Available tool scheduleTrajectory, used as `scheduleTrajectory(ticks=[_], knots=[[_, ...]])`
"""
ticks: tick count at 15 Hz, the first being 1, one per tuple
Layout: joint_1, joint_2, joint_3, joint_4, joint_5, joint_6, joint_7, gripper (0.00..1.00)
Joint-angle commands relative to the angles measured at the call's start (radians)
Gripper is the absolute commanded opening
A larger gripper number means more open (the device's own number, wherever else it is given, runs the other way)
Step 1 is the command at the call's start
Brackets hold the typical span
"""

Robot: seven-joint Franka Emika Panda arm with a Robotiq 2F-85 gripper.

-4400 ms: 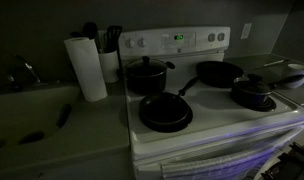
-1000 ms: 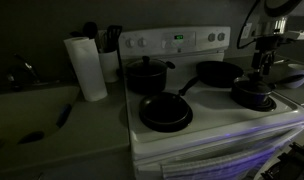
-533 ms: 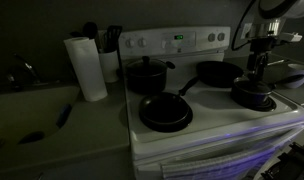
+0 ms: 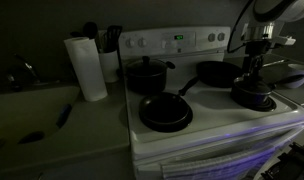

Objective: Remove the lid from the black pot on the bottom right plate

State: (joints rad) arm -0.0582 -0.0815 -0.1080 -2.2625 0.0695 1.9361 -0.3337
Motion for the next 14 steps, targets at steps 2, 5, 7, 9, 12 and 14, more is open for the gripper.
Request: scheduleTrajectory(ticks=[2, 5, 7, 9, 12, 14], knots=[[-0.006, -0.010, 0.004, -0.001, 0.006, -0.005, 0.003, 1.00], [-0.005, -0.002, 0.005, 0.002, 0.000, -0.009, 0.002, 1.00], [-0.005, -0.006, 0.004, 0.003, 0.000, -0.019, 0.002, 1.00], [-0.006, -0.010, 0.006, -0.005, -0.032, 0.020, 0.008, 1.00], [-0.008, -0.030, 0.004, -0.039, -0.075, 0.115, -0.007, 1.00], [-0.007, -0.050, 0.003, -0.068, -0.080, 0.199, -0.018, 1.00]])
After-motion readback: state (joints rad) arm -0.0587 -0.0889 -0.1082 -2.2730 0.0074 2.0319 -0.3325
